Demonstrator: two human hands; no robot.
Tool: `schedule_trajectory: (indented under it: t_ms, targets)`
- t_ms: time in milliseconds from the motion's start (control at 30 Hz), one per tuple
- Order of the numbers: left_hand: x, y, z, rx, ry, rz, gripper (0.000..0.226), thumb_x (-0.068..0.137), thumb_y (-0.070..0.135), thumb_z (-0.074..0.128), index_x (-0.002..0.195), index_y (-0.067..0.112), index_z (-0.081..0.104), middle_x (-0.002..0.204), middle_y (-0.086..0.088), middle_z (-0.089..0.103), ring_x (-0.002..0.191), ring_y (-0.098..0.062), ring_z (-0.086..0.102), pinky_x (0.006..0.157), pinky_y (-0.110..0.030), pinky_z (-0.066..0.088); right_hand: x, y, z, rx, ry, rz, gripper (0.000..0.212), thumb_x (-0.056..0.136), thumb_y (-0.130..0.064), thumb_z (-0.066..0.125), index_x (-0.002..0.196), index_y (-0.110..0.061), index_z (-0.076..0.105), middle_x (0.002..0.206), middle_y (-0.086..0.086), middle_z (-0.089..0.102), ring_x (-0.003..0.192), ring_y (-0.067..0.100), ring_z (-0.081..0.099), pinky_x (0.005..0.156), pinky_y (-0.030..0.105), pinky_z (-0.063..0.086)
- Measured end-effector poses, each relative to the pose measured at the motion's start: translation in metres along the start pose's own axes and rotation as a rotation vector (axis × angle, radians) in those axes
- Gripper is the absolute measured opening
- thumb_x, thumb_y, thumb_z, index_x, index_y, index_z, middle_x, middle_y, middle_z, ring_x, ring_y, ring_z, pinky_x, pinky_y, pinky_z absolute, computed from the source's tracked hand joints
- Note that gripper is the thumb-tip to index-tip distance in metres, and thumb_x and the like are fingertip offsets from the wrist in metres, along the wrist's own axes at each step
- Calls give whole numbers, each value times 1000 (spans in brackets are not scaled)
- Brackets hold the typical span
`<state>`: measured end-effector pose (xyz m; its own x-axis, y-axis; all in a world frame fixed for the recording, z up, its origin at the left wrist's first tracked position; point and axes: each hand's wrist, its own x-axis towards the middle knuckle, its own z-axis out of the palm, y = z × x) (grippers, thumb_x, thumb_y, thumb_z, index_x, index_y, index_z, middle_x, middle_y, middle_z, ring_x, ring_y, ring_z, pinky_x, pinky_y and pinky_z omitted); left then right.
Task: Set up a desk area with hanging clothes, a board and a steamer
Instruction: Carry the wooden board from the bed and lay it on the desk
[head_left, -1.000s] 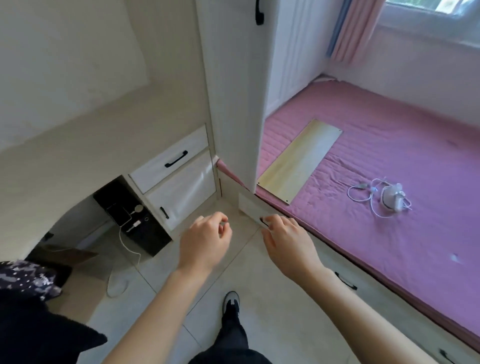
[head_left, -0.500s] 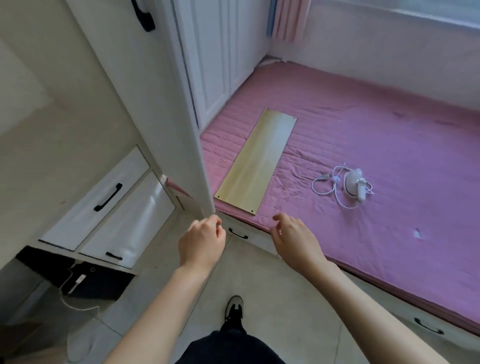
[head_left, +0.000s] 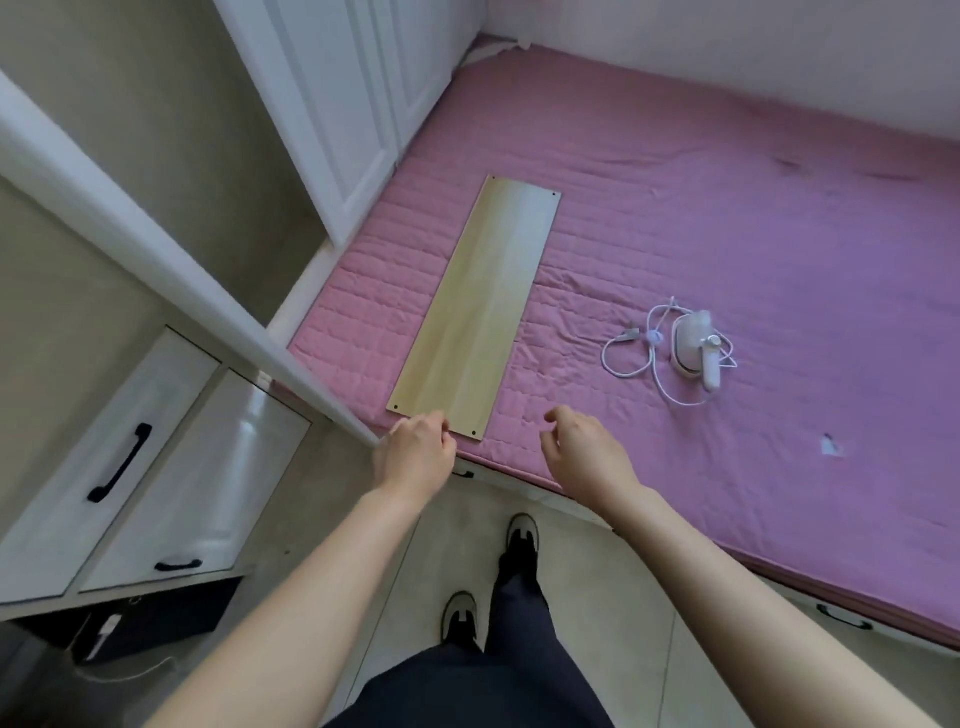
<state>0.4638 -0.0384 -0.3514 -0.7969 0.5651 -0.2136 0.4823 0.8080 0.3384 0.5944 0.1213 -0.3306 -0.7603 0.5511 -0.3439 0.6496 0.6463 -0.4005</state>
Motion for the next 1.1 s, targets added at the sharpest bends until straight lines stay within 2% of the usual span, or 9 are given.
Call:
schedule_trajectory:
  t_ms: [200, 367, 533, 667, 833, 1000, 1100]
  targets:
    - [79, 6, 17, 4, -6, -107, 23, 93, 22, 45, 108, 16, 61, 108, -3, 66, 87, -22, 56, 69, -33, 44, 92, 18, -5, -41, -89, -31, 30, 97, -26, 37, 120, -9, 49, 113, 15, 61, 103, 34, 54, 78, 41, 47]
    - [143, 2, 41, 16, -28, -212, 26, 94, 20, 43, 113, 13, 59, 113, -5, 62, 94, -27, 58, 70, -36, 47, 176, 36, -2, -69, -129, -53, 29, 97, -24, 36, 116, -7, 49, 113, 16, 60, 100, 36, 55, 74, 40, 45]
    - [202, -16, 81, 65, -23, -222, 25, 95, 20, 43, 110, 11, 60, 111, -4, 61, 87, -26, 57, 65, -34, 42, 251, 54, 31, -119, -160, -77, 25, 97, -19, 36, 113, -6, 49, 112, 16, 59, 100, 35, 55, 73, 39, 45]
    - [250, -39, 114, 138, -40, -219, 26, 95, 22, 43, 114, 12, 59, 111, -4, 60, 95, -24, 54, 68, -34, 41, 305, 69, 67, -222, -169, -102, 18, 97, -15, 37, 109, -6, 47, 110, 13, 56, 99, 33, 52, 64, 34, 35]
    - [305, -67, 158, 213, -93, -183, 27, 93, 21, 45, 117, 12, 56, 111, -6, 61, 101, -27, 55, 75, -39, 46, 363, 88, 116, -219, -208, -30, 17, 96, -14, 37, 108, -4, 45, 110, 15, 57, 100, 33, 53, 67, 34, 34]
    - [348, -91, 199, 172, -180, -189, 27, 92, 18, 45, 116, 9, 54, 116, -10, 57, 104, -32, 56, 80, -43, 47, 414, 97, 162, 106, -268, 206, 35, 97, -21, 38, 124, 0, 44, 121, 22, 56, 107, 37, 53, 71, 34, 35]
    - [366, -107, 216, 176, -194, -205, 28, 92, 18, 46, 118, 9, 52, 118, -11, 53, 105, -34, 54, 79, -46, 47, 436, 98, 182, 163, -278, 283, 37, 94, -21, 41, 125, -1, 43, 120, 22, 58, 105, 36, 54, 71, 33, 34]
